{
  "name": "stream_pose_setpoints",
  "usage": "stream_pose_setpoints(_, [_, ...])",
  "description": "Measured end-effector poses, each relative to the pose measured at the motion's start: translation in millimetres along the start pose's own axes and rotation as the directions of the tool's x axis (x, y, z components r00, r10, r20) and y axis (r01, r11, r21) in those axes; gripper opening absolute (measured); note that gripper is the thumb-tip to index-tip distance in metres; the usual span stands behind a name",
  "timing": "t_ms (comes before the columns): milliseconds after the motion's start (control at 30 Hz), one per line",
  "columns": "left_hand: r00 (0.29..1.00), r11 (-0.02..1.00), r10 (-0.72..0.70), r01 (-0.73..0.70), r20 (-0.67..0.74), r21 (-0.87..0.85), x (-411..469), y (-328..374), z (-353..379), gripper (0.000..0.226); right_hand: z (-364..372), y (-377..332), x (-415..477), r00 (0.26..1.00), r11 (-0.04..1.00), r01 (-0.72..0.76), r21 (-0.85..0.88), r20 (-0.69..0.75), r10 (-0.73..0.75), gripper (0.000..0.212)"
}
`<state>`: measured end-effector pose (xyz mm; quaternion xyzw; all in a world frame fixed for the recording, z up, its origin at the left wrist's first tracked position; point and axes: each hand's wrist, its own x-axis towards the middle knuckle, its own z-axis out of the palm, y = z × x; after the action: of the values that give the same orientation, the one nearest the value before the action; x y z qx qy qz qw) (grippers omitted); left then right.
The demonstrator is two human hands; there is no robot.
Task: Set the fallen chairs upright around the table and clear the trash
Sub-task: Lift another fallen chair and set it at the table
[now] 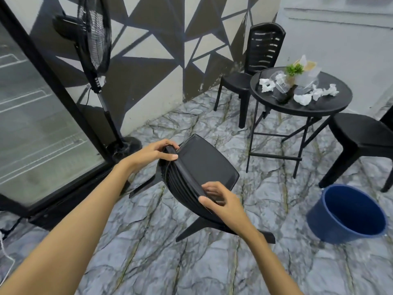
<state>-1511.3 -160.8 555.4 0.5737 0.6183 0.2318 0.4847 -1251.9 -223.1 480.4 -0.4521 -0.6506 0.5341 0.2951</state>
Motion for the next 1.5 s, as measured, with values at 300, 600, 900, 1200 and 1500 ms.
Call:
stream_pose_setpoints(300, [0.996, 0.997, 0.075, -0.073, 0.05, -0.04, 19, -36, -90, 0.037, 19, 21, -8, 0.983, 0.998, -0.056, 0.022, -0.176, 0.059, 0.039])
stream_pose_setpoints(600, [0.997, 0.998, 0.056, -0.054, 0.05, -0.038, 34, -84, -189, 0.074, 75, 18, 50, 0.879, 0.999, -0.039, 0.033, -0.474, 0.05, 0.051])
stream_pose_setpoints(900, [0.981, 0.977, 0.189, -0.184, 0.038, -0.106, 58, -128, -239, 0.071, 107, 23, 97, 0.844, 0.93, 0.042, 0.366, -0.511, 0.162, 0.041])
stream_pose_setpoints(1200, [0.978, 0.971, 0.203, -0.196, 0.042, -0.136, 76, -156, -279, 0.049, 137, 16, 135, 0.863, 0.906, 0.133, 0.402, -0.497, 0.094, 0.044])
stream_pose_setpoints(1500, [0.981, 0.915, 0.193, -0.193, -0.035, -0.354, 68, -178, -261, 0.047, 103, -3, 160, 0.86, 0.918, 0.17, 0.358, -0.51, 0.04, 0.043])
